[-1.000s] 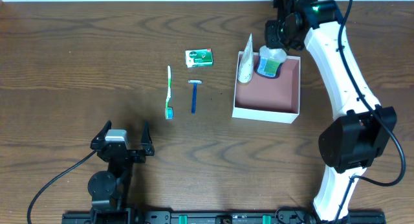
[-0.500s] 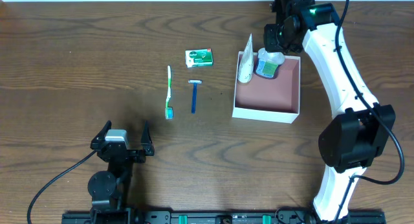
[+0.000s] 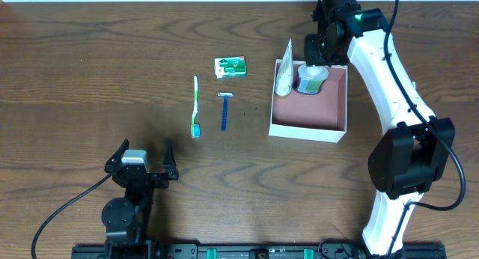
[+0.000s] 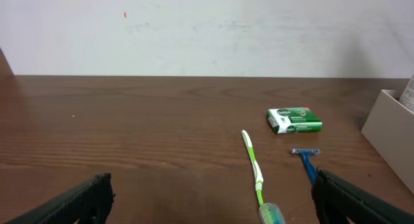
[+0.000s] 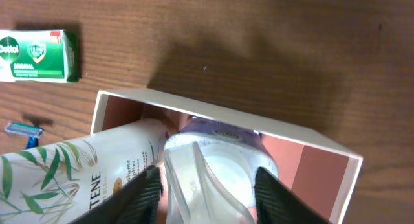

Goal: Pack container
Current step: 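Move the right gripper to the teal toothpaste tube and grasp it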

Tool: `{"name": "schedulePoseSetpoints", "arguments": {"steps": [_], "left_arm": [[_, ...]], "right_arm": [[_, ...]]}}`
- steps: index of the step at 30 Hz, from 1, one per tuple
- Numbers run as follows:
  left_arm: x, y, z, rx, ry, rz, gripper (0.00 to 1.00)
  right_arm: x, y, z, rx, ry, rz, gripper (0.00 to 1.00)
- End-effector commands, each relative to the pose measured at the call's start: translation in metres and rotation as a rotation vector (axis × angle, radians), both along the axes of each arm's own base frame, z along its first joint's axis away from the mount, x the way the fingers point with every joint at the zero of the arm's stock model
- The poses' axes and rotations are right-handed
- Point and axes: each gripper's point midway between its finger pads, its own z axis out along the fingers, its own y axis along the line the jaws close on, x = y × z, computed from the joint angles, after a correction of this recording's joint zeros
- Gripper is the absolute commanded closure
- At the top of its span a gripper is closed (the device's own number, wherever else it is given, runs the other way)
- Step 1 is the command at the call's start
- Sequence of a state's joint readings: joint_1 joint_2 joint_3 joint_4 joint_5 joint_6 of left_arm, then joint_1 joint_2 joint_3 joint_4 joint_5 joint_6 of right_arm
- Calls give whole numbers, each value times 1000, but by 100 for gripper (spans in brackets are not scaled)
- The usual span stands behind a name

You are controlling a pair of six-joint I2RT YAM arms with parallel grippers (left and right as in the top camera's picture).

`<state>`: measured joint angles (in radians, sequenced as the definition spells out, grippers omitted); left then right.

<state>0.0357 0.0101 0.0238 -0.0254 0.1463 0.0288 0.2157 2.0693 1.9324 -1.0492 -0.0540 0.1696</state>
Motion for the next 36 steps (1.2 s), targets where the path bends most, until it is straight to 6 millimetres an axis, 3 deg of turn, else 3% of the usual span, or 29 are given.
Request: {"name": "schedulePoseSetpoints", "arguments": {"steps": [1,9,12,18,21,23,31,36], "left_arm": [[0,-1,-15,-2,40,-6,2],[0,-1,-15,-2,40,-6,2],[0,-1,-15,-2,40,-6,2],[0,-1,-15,-2,40,-6,2],[0,-1,-15,-2,40,-6,2],[0,-1,-15,-2,40,-6,2],[0,-1,-15,-2,40,-6,2],[0,-1,-15,-2,40,-6,2]], "right_arm": [[-1,6,5,6,-13,19,43],[3,7,18,12,-39,19,34],[6,6,47,20,-86,19,32],[1,-10,130,40,-212,-11,21],[-7,-33,166,11,-266,-61,12],[-13,-60,180,-52,-287,-125,8],[-34,-124,169,-104,-184,-263,1],[-34,-144,170,-104,-188,-316,1]]}}
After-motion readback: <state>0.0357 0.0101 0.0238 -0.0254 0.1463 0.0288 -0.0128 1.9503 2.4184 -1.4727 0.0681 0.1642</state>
